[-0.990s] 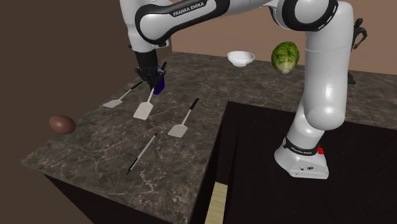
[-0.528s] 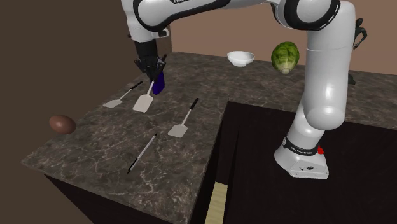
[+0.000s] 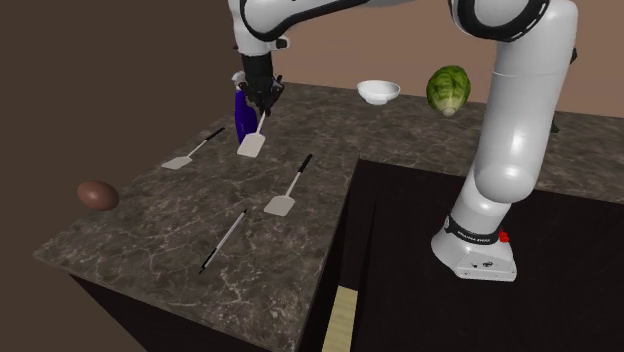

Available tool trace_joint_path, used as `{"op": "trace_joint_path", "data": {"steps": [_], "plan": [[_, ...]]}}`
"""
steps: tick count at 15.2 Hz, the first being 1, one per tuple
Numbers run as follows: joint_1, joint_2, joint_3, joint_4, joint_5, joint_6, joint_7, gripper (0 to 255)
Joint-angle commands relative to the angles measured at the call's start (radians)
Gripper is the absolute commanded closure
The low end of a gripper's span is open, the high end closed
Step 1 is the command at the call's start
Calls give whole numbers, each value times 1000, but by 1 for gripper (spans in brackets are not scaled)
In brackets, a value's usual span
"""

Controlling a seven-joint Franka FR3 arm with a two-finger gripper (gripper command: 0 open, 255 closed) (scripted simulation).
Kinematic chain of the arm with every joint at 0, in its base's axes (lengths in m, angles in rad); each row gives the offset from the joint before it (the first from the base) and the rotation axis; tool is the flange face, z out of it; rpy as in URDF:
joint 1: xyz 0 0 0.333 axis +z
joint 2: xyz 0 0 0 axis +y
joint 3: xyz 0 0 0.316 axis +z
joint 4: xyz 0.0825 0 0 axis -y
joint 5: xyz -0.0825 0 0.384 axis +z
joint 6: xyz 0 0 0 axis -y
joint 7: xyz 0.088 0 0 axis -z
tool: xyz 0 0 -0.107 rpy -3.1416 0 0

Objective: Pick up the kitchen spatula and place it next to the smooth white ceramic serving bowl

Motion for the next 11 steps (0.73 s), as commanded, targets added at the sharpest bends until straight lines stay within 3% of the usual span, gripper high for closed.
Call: {"op": "trace_joint_path", "data": {"steps": [1, 11], "plan": [[-30, -17, -17, -20, 8, 8, -48, 255], [-163, -38, -109, -48, 30, 33, -276, 255]]}}
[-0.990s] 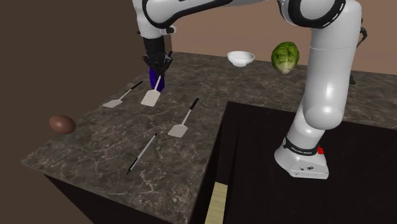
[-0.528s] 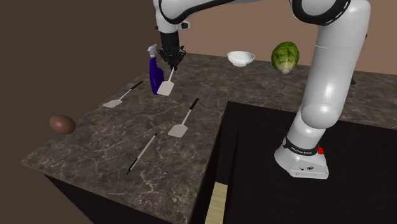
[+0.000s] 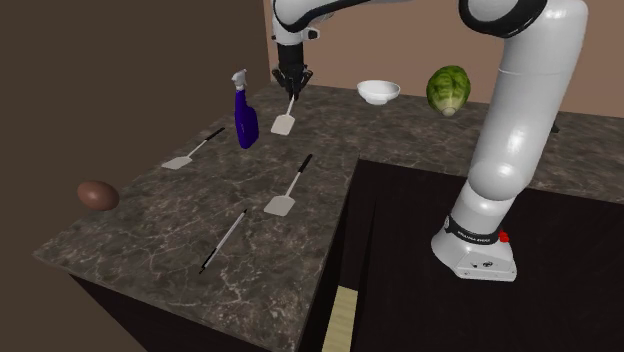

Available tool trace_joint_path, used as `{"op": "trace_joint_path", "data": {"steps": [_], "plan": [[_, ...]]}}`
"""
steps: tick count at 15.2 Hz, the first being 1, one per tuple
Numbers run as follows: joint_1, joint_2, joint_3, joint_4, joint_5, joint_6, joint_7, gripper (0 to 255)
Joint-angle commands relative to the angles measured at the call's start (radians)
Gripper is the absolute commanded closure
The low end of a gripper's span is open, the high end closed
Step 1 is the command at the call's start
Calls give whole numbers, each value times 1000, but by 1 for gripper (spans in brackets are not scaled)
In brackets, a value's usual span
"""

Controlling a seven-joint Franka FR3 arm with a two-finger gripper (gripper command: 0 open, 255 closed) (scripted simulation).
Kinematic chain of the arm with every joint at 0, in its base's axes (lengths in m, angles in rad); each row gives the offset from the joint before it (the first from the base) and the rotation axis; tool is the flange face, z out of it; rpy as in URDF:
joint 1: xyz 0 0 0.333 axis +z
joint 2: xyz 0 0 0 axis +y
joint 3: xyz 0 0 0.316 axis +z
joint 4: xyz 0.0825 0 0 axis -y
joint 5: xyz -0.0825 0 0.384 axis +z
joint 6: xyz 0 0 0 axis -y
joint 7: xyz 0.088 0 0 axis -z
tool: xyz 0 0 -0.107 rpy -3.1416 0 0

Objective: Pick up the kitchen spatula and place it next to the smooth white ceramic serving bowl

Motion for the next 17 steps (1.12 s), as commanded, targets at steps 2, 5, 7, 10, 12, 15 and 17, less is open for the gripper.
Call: {"op": "trace_joint_path", "data": {"steps": [2, 5, 7, 10, 12, 15, 17], "plan": [[-38, 13, -27, 19, 5, -1, -68, 255], [-76, 31, -54, 43, 9, -3, -135, 255], [-102, 48, -71, 65, 12, -5, -178, 255], [-140, 80, -95, 109, 18, -13, -242, 255], [-165, 106, -110, 146, 22, -21, -285, 255], [-204, 154, -131, 213, 29, -37, -346, 255], [-230, 191, -144, 267, 35, -52, -387, 255]]}}
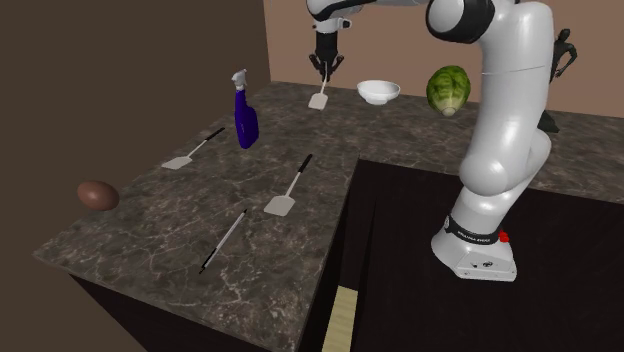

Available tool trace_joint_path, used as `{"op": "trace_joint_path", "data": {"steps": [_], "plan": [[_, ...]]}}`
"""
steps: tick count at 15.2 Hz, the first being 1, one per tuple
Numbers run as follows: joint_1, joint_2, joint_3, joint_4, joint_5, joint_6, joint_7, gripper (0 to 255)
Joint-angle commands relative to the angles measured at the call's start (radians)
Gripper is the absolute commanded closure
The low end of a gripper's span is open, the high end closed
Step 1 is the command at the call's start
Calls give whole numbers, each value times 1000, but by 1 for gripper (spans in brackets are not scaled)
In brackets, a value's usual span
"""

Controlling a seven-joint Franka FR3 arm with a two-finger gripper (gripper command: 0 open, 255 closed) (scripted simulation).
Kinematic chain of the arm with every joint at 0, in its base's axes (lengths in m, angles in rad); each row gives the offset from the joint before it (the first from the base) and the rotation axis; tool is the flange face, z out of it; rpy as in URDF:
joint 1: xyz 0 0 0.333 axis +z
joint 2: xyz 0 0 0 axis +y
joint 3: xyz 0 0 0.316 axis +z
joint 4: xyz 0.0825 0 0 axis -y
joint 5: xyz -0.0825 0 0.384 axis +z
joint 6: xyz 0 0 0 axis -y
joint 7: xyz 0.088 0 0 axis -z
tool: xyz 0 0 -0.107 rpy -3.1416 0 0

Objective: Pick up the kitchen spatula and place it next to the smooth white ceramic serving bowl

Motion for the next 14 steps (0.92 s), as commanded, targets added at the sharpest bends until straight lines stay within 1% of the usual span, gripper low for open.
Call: {"op": "trace_joint_path", "data": {"steps": [1, 6, 14], "plan": [[-27, 37, -13, 53, 6, -14, -43, 255], [-93, 156, -37, 234, 22, -71, -135, 255], [-93, 150, -36, 117, 21, 40, -130, 255]]}}
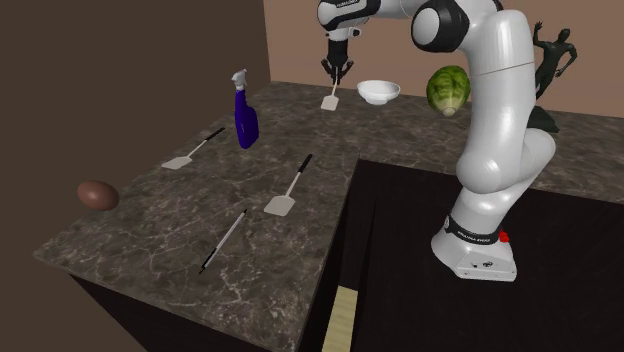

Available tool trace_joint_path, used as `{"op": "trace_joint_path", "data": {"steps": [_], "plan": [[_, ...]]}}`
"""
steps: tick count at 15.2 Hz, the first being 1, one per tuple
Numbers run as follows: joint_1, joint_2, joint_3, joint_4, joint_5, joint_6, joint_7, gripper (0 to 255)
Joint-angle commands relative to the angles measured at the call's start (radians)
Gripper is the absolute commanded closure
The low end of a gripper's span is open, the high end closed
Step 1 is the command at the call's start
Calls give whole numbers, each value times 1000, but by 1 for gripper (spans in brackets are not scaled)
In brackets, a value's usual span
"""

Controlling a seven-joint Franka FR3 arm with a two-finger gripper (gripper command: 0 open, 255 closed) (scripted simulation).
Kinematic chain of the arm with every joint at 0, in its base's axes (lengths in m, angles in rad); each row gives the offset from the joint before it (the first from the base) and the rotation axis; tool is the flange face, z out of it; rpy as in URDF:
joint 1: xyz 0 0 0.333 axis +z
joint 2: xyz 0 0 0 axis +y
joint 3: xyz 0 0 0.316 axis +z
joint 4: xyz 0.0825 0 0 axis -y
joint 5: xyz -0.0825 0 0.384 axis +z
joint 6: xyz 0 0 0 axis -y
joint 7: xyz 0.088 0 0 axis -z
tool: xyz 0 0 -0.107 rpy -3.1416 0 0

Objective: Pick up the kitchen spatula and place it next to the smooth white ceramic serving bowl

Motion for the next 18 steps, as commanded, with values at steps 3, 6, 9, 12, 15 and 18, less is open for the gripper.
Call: {"op": "trace_joint_path", "data": {"steps": [3, 6, 9, 12, 15, 18], "plan": [[0, 0, 0, -53, -1, 54, 2, 255], [0, 5, 0, -86, -1, 92, 4, 255], [0, 12, 0, -116, -1, 128, 5, 255], [0, 21, 0, -143, -2, 164, 7, 255], [0, 32, 0, -167, -2, 199, 8, 255], [0, 39, 0, -180, -2, 219, 9, 255]]}}
